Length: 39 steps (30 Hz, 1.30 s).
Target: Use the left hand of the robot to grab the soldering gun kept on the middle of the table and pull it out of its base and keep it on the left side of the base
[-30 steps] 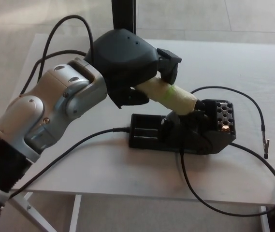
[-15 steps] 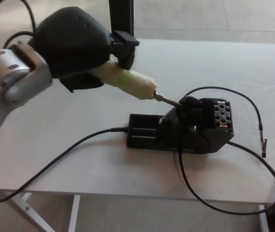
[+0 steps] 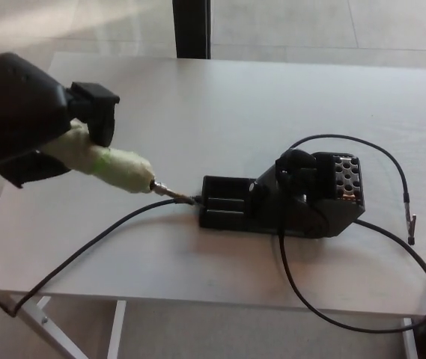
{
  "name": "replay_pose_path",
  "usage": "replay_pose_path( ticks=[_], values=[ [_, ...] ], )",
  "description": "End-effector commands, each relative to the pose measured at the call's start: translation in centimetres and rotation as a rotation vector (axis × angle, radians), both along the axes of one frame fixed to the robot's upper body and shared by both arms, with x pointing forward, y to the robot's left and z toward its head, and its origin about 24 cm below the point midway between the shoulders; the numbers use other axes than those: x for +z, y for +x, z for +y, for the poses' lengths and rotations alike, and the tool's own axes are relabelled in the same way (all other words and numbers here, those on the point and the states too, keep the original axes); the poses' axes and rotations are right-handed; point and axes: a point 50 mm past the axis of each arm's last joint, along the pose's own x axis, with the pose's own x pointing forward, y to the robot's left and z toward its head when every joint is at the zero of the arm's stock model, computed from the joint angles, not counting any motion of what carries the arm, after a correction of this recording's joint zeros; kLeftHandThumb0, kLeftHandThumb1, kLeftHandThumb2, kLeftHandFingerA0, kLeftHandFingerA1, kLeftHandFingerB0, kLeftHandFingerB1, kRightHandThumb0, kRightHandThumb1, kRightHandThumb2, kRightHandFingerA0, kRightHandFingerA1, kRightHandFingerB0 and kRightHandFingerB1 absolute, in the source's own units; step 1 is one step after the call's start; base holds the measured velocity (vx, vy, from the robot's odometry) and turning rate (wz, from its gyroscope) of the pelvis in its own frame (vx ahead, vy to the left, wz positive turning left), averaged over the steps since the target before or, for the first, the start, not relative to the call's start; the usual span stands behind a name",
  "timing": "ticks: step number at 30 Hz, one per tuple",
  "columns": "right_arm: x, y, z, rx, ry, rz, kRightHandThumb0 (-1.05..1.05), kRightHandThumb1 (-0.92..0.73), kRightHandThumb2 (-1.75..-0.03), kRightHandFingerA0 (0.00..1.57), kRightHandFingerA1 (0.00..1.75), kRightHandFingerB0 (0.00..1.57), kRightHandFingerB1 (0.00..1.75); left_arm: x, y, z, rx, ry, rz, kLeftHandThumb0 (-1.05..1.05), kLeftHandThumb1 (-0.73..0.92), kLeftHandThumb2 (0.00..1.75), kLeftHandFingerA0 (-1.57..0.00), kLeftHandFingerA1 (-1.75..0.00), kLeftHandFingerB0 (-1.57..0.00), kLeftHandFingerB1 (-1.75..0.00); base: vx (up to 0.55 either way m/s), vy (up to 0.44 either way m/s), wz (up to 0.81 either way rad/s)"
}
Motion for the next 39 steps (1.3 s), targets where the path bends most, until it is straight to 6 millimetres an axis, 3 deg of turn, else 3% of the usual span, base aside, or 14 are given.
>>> replay_pose_path(
  ticks=[1, 4, 5, 12, 14, 15, 20, 21, 26, 27, 29, 34, 36, 39],
  values=[
    [0.5, 0.0, -0.4, -0.010, -0.013, -0.032, -1.05, -0.59, -1.36, 1.35, 1.06, 0.69, 1.23, -1.8, -0.9, 0.4, 0.037, -0.111, 0.054, -0.12, 0.62, 0.97, -0.91, -1.75, -0.68, -1.60, 0.00, 0.000, 0.00],
    [0.5, 0.1, -0.3, -0.004, -0.019, -0.029, -1.05, -0.59, -1.36, 1.31, 1.04, 0.68, 1.23, -4.1, -1.8, -0.1, 0.055, -0.145, 0.108, -0.13, 0.63, 0.96, -0.94, -1.75, -0.71, -1.61, 0.00, 0.000, 0.00],
    [0.4, 0.1, -0.2, 0.001, -0.020, -0.025, -1.05, -0.72, -0.98, 1.31, 0.98, 0.61, 1.38, -5.3, -2.1, -0.3, 0.062, -0.157, 0.140, -0.12, 0.61, 1.02, -0.94, -1.75, -0.71, -1.64, 0.00, 0.000, 0.00],
    [0.4, 0.3, -0.1, 0.010, -0.020, -0.026, -1.05, -0.72, -1.00, 1.33, 0.96, 0.60, 1.36, -7.5, -2.7, -0.8, 0.083, -0.156, 0.185, -0.14, 0.62, 0.99, -0.92, -1.75, -0.69, -1.65, 0.00, 0.000, 0.00],
    [0.4, 0.4, -0.1, 0.004, -0.020, -0.028, -1.05, -0.61, -1.37, 1.29, 1.01, 0.67, 1.21, -8.3, -2.6, -0.9, 0.099, -0.155, 0.202, -0.14, 0.62, 0.99, -0.90, -1.75, -0.69, -1.66, 0.00, 0.000, 0.00],
    [0.4, 0.4, -0.1, 0.009, -0.022, -0.025, -1.05, -0.71, -1.00, 1.32, 0.97, 0.60, 1.35, -8.5, -2.6, -0.9, 0.096, -0.161, 0.200, -0.14, 0.63, 1.00, -0.92, -1.75, -0.70, -1.65, 0.00, 0.000, 0.00],
    [0.4, 0.4, -0.1, 0.006, -0.016, -0.029, -1.05, -0.72, -0.97, 1.32, 0.96, 0.60, 1.36, -8.7, -2.3, -0.6, 0.096, -0.051, 0.186, -0.16, 0.66, 0.91, -0.90, -1.75, -0.68, -1.62, 0.00, 0.000, 0.00],
    [0.4, 0.4, -0.1, -0.002, -0.014, -0.031, -1.05, -0.61, -1.36, 1.27, 1.00, 0.67, 1.21, -8.5, -2.2, -0.3, 0.099, 0.032, 0.167, -0.22, 0.64, 0.69, -0.96, -1.72, -0.83, -0.93, 0.00, 0.000, 0.00],
    [0.5, 0.6, -0.2, 0.006, -0.016, -0.039, -1.05, -0.58, -1.34, 1.31, 1.01, 0.68, 1.22, -7.7, -1.8, 0.5, 0.139, 0.092, 0.172, -0.12, 0.64, 0.72, -1.03, -1.64, -0.77, -0.78, 0.00, 0.000, 0.00],
    [0.5, 0.6, -0.1, 0.006, -0.016, -0.038, -1.05, -0.59, -1.36, 1.34, 1.04, 0.68, 1.22, -7.3, -1.6, 0.8, 0.149, 0.122, 0.162, -0.20, 0.52, 0.98, -1.24, -1.33, -0.69, -0.79, 0.00, 0.000, 0.00],
    [0.5, 0.6, -0.1, 0.008, -0.019, -0.031, -1.05, -0.72, -0.98, 1.32, 0.96, 0.59, 1.35, -7.1, -1.4, 1.0, 0.158, 0.130, 0.159, -0.14, 0.63, 0.78, -0.93, -1.59, -0.66, -0.75, 0.00, 0.000, 0.00],
    [0.6, 0.7, -0.1, 0.008, -0.006, -0.037, -1.05, -0.70, -1.00, 1.32, 0.96, 0.60, 1.35, -6.8, -0.7, 1.8, 0.196, 0.308, 0.100, -0.44, 0.66, 0.59, -0.69, -0.72, -0.56, -0.50, 0.00, 0.000, 0.00],
    [0.5, 0.8, -0.1, 0.007, -0.014, -0.031, -1.05, -0.60, -1.36, 1.33, 1.02, 0.67, 1.21, -6.8, -0.7, 1.7, 0.187, 0.361, 0.101, -0.53, 0.71, 0.61, -0.56, -0.66, -0.56, -0.47, 0.00, 0.000, 0.00],
    [0.7, 0.9, -0.1, 0.018, -0.025, -0.035, -1.05, -0.59, -1.36, 1.39, 1.04, 0.68, 1.22, -6.7, -0.7, 1.4, 0.190, 0.431, 0.120, -0.58, 0.76, 0.63, -0.36, -0.67, -0.51, -0.42, 0.00, 0.000, 0.00]
  ],
)
